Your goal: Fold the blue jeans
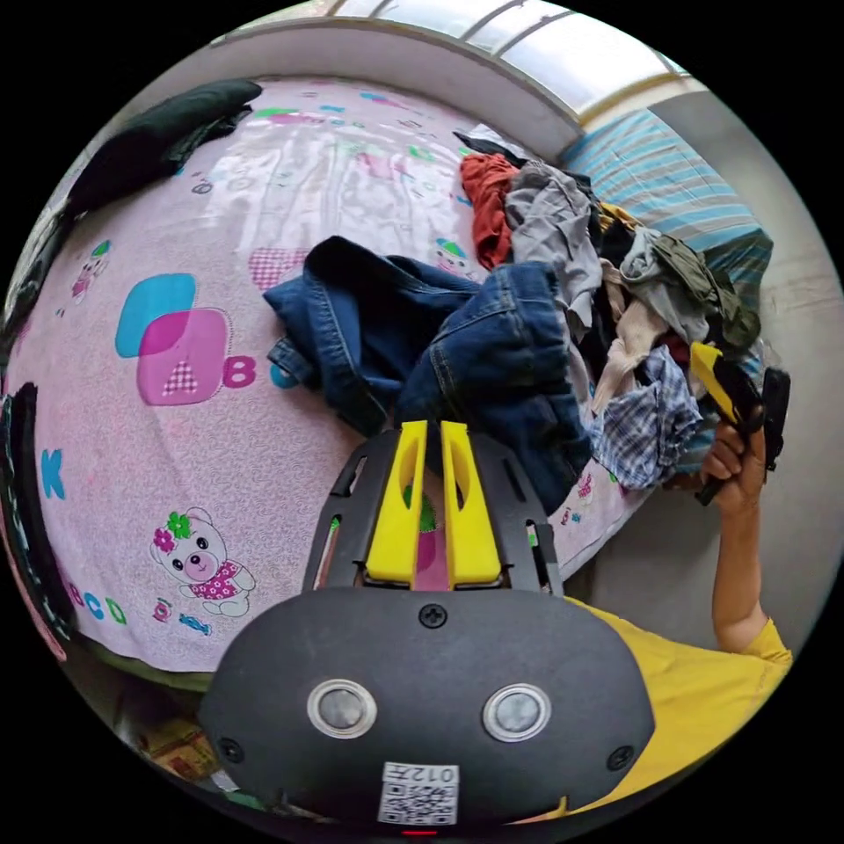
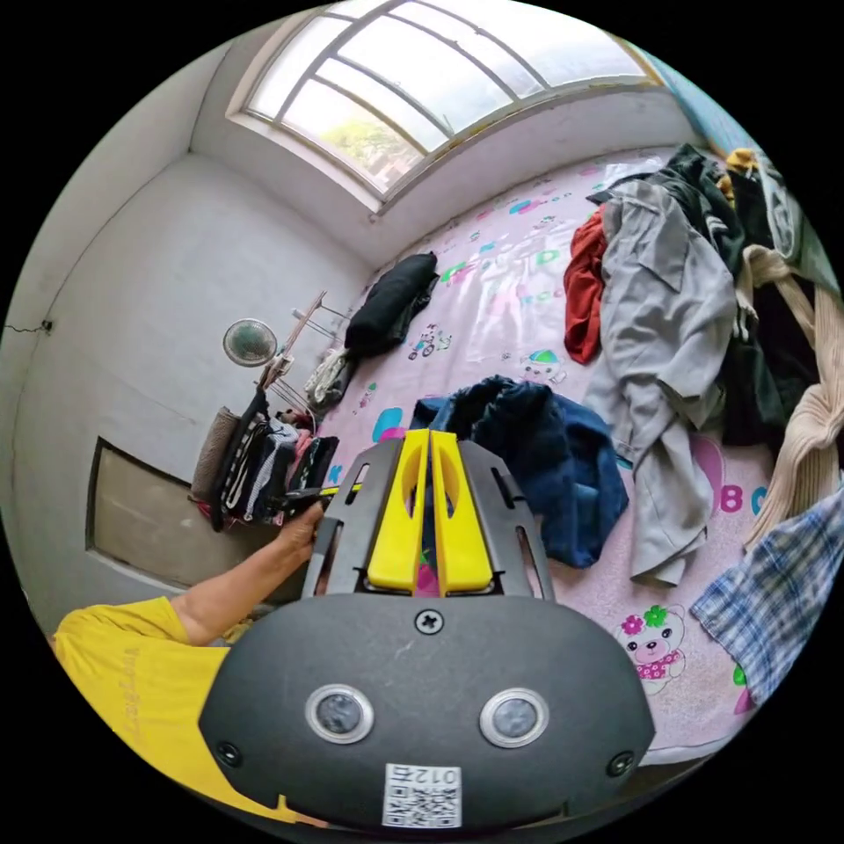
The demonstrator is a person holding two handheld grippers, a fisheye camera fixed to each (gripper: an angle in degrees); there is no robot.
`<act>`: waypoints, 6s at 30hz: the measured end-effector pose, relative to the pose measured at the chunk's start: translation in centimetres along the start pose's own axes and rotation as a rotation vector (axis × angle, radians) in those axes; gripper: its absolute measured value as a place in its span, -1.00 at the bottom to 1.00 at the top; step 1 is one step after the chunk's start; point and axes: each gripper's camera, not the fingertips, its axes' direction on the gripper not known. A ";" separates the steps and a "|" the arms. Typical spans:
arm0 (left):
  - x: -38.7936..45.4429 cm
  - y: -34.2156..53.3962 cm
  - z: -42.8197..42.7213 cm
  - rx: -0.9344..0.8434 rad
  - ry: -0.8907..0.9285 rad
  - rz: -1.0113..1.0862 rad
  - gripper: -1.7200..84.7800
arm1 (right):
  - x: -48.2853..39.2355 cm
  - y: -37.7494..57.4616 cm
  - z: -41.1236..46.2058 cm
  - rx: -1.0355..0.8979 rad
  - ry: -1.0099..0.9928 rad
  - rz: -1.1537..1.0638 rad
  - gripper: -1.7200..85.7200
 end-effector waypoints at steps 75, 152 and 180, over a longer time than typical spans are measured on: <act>9.0 18.5 -61.5 1.077 0.623 0.622 -0.84 | -50.1 35.7 10.1 0.733 0.218 -0.996 -0.91; 0.0 12.0 -60.3 1.258 0.094 0.443 -0.87 | -43.3 12.0 32.1 0.693 0.340 -0.878 -0.90; -31.5 27.3 -3.5 0.369 0.260 -0.479 -0.95 | 7.6 23.5 50.8 -0.433 0.184 -0.550 -0.89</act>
